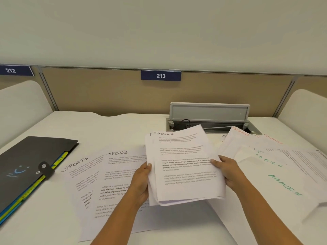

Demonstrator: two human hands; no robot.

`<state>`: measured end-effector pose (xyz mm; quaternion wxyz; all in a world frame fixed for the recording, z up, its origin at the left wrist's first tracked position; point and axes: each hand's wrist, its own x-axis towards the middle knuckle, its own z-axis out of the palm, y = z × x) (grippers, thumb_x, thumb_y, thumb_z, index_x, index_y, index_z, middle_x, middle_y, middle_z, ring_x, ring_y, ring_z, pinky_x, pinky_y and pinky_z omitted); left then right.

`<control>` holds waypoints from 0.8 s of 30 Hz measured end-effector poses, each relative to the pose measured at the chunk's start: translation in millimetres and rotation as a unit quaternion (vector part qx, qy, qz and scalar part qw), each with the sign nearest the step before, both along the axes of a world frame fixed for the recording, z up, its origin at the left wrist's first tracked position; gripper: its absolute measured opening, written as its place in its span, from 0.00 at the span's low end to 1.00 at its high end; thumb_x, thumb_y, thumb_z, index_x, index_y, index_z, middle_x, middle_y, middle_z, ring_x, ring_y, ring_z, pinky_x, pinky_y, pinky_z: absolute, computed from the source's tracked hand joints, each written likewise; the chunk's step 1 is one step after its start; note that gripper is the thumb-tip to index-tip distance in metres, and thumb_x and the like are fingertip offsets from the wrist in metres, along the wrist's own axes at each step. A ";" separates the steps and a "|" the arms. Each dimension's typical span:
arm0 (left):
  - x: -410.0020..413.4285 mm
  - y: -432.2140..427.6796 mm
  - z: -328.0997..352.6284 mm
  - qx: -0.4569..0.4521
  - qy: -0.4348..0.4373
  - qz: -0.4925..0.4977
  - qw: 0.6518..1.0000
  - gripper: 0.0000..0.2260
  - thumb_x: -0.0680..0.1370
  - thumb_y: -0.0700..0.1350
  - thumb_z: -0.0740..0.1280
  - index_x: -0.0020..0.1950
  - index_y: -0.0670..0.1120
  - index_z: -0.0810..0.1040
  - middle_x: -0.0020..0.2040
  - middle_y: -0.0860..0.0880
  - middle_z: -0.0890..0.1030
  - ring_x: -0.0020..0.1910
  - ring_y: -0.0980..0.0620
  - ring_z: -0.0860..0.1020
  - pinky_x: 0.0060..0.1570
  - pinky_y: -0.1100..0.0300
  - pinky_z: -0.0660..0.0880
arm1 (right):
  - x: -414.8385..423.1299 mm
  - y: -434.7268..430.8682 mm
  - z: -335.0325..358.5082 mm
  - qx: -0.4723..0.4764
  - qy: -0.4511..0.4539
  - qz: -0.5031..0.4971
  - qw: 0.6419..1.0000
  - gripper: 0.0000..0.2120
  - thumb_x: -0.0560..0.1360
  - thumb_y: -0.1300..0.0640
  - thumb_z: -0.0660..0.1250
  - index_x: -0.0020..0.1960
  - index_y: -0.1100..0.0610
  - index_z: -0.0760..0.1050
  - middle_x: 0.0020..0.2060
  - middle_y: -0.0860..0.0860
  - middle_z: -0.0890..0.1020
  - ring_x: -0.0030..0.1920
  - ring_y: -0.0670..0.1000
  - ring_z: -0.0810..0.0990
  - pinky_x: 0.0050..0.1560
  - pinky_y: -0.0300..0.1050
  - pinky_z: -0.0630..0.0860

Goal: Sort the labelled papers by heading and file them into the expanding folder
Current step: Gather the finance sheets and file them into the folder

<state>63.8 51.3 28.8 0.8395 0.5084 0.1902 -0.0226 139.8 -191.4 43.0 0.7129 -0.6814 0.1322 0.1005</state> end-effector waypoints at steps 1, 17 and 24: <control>0.0 -5.6 0.4 0.014 0.001 -0.016 1.000 0.12 0.82 0.40 0.54 0.58 0.43 0.76 0.50 0.45 0.83 0.49 0.44 0.81 0.47 0.50 0.79 | -3.8 -6.0 -1.5 0.002 -0.012 -0.015 1.000 0.06 0.76 0.68 0.63 0.51 0.62 0.75 0.42 0.55 0.81 0.39 0.55 0.80 0.37 0.46 0.81; -10.5 -41.9 -2.7 0.084 0.003 -0.122 0.989 0.18 0.77 0.31 0.61 0.65 0.45 0.72 0.55 0.45 0.81 0.54 0.42 0.80 0.51 0.46 0.78 | -48.7 -43.6 -12.8 0.012 0.014 -0.003 1.000 0.11 0.74 0.63 0.68 0.55 0.62 0.77 0.47 0.57 0.84 0.43 0.55 0.84 0.38 0.45 0.80; -12.3 -20.9 -1.8 0.057 -0.001 -0.058 0.997 0.17 0.78 0.30 0.58 0.65 0.44 0.72 0.50 0.44 0.81 0.47 0.42 0.80 0.45 0.48 0.77 | -61.4 -39.9 -11.8 -0.140 -0.031 -0.015 0.990 0.11 0.76 0.58 0.67 0.56 0.60 0.77 0.51 0.55 0.83 0.45 0.52 0.81 0.43 0.44 0.78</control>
